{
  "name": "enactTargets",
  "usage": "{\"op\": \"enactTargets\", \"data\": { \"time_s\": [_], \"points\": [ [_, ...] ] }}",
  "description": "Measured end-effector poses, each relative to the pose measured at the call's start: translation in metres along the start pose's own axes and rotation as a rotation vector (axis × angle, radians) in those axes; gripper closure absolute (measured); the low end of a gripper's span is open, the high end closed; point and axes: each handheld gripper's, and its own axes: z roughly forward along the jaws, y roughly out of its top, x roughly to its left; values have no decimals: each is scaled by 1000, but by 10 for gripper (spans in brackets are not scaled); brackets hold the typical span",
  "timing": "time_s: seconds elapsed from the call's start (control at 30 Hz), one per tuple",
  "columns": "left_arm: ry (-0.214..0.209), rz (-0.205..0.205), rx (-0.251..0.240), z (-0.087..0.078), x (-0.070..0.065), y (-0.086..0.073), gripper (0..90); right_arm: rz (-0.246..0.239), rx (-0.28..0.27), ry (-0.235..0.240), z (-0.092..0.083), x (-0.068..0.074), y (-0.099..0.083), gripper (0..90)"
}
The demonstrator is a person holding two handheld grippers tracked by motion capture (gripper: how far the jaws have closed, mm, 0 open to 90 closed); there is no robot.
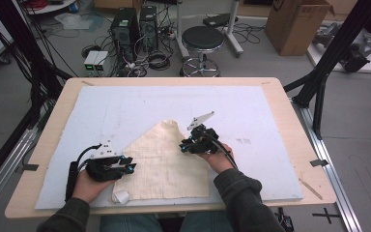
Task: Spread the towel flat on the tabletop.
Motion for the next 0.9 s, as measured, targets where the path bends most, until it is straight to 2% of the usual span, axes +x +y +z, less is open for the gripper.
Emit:
{"op": "enactTargets", "data": {
  "time_s": [0.1, 0.23, 0.27, 0.33, 0.4, 0.43, 0.5, 0.53, 0.57, 0.7, 0.73, 0.8, 0.83, 0.9],
  "points": [
    [1, -3, -2, 0, 0, 0, 678, 51, -32, -30, -6, -9, -1, 689],
    [3, -17, -14, -1, 2, 0, 676, 101, 0, -69, -1, -22, -5, 669],
    [6, -19, -18, -2, 2, 0, 674, 112, 7, -79, 2, -25, -6, 681],
    [12, -23, -26, -2, 4, 1, 669, 129, 29, -98, 5, -29, -8, 759],
    [12, -45, -42, -3, 7, 2, 654, 137, 37, -97, 6, -34, -9, 838],
    [17, -65, -58, -3, 8, 4, 645, 135, 36, -99, 5, -36, -10, 848],
    [31, -76, -74, -3, 11, 9, 630, 137, 22, -112, 0, -39, -11, 854],
    [40, -84, -87, -2, 13, 11, 613, 138, 16, -144, -7, -44, -10, 854],
    [48, -90, -85, -1, 16, 12, 613, 138, 16, -144, -7, -44, -10, 854],
    [82, -114, -59, 9, 25, 19, 561, 124, -1, -231, -27, -58, -5, 853],
    [91, -111, -55, 11, 28, 21, 560, 133, -7, -251, -30, -63, -3, 841],
    [113, -127, -60, 17, 30, 25, 527, 160, -17, -312, -34, -74, -2, 671],
    [117, -132, -65, 20, 32, 25, 528, 193, -24, -300, -34, -79, -2, 666],
    [118, -151, -66, 24, 35, 25, 528, 198, -49, -266, -36, -79, -3, 656]
  ]
}}
